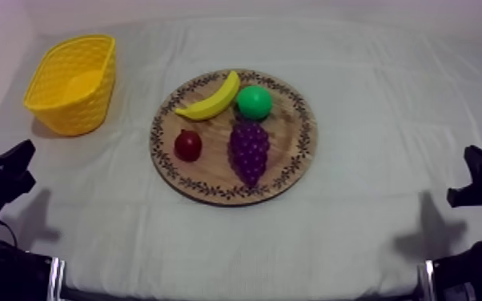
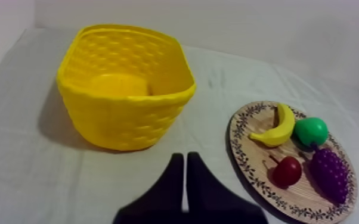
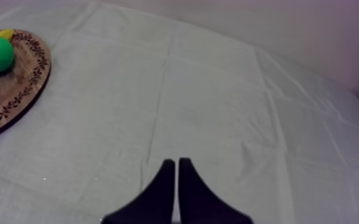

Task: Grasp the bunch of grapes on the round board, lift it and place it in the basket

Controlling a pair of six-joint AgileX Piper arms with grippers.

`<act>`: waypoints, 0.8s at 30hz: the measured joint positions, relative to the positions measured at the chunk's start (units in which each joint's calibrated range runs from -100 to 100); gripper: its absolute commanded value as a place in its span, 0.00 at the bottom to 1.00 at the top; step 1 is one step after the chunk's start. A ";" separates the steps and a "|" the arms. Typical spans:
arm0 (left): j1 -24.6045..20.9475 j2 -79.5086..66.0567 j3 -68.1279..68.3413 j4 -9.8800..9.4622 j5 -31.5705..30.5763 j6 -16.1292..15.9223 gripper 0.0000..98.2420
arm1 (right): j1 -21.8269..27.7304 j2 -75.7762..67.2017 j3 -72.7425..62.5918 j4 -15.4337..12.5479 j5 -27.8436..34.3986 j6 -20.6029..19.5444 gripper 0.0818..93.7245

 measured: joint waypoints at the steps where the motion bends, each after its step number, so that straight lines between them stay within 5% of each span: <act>1: 0.00 0.00 0.00 0.00 0.00 0.00 0.00 | 0.00 0.00 0.00 0.00 0.00 0.00 0.00; 13: 1.43 0.00 0.00 0.00 0.00 -0.04 0.00 | 0.00 0.00 0.00 0.00 0.00 0.00 0.00; 24: 8.45 0.15 -0.36 0.00 -0.25 0.23 0.00 | 0.00 0.00 0.00 0.00 0.00 0.00 0.00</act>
